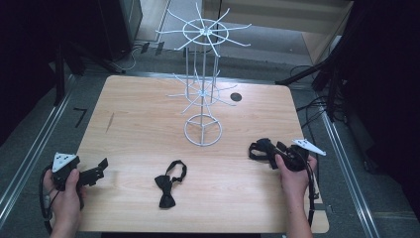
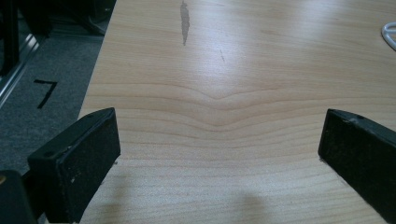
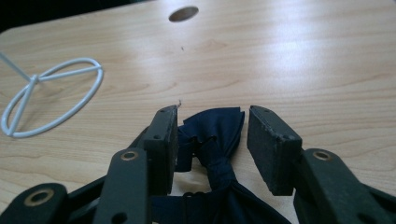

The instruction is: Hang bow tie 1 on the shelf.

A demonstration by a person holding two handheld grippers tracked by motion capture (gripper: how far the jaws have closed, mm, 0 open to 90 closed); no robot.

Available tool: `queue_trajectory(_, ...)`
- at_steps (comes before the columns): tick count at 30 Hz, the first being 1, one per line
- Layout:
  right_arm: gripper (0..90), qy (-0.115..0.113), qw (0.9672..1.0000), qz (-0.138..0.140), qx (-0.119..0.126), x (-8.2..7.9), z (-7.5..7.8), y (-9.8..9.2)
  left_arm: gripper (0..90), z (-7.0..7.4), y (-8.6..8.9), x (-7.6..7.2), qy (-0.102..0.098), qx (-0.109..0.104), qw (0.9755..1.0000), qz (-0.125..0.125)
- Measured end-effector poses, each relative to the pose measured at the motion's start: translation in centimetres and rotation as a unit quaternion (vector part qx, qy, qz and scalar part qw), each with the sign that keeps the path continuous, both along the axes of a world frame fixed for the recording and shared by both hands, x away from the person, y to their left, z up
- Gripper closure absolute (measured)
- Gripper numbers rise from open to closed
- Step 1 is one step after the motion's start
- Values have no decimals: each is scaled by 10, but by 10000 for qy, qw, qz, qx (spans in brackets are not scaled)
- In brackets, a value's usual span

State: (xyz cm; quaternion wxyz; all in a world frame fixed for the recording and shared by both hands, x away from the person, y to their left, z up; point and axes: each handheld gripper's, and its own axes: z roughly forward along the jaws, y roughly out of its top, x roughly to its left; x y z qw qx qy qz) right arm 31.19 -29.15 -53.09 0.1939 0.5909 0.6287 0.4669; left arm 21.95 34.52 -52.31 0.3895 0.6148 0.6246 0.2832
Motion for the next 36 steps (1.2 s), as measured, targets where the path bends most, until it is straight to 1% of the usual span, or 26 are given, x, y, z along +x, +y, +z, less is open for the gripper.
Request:
queue_trajectory(1,540,0,10000,0,0,0,0,0,0,0,0,0,0,0,10000,0)
queue_trajectory(2,543,106,9999,20,-78,4,2,0,0,0,0,0,-4,-8,10000,0)
queue_trajectory(3,543,164,9999,27,-45,5,2,0,0,0,0,0,-4,-8,10000,0)
queue_trajectory(6,536,372,9992,-4,-170,6,0,2,0,0,0,0,1,-28,10000,-4)
queue_trajectory(8,514,457,9987,-28,-207,5,-2,3,0,0,0,0,9,-34,10000,-14)
queue_trajectory(12,513,620,9977,-114,-235,4,-5,2,0,0,0,0,0,-18,10000,-11)
queue_trajectory(14,513,730,9967,-119,-337,3,-8,2,0,0,0,0,-12,-33,10000,0)
queue_trajectory(16,511,786,9961,-70,-388,3,-10,2,0,0,0,0,3,-34,10000,-2)
queue_trajectory(18,512,834,9953,-55,-495,2,-12,4,0,0,1,0,5,-41,10000,-8)
queue_trajectory(19,531,846,9950,-39,-537,2,-13,4,0,0,1,0,4,-37,10000,-8)
queue_trajectory(20,566,898,9946,-28,-528,1,-13,4,0,0,1,0,3,-35,10000,-10)
queue_trajectory(22,609,896,9945,36,-533,0,-13,6,0,0,1,0,2,-41,10000,-7)
queue_trajectory(24,641,910,9939,38,-620,-1,-13,8,0,0,1,0,4,-48,10000,-10)
queue_trajectory(27,683,851,9920,43,-931,-2,-12,14,0,0,1,0,4,-44,10000,-6)
queue_trajectory(29,732,806,9903,0,-1133,-4,-13,17,0,0,1,0,2,-37,10000,-7)
queue_trajectory(30,746,782,9898,13,-1195,-4,-13,19,0,0,1,0,4,-35,10000,-7)
queue_trajectory(31,755,770,9900,3,-1183,-5,-13,20,0,0,1,0,4,-35,10000,-7)
queue_trajectory(32,764,784,9915,25,-1038,-5,-13,20,0,0,1,0,8,-25,10000,-6)
queue_trajectory(33,771,777,9920,44,-991,-5,-13,20,0,0,1,0,0,-25,10000,-7)
queue_trajectory(35,777,739,9916,51,-1057,-6,-14,23,0,0,0,0,-9,-29,10000,1)
queue_trajectory(36,778,735,9925,57,-978,-6,-14,23,0,0,0,0,-4,-24,10000,0)
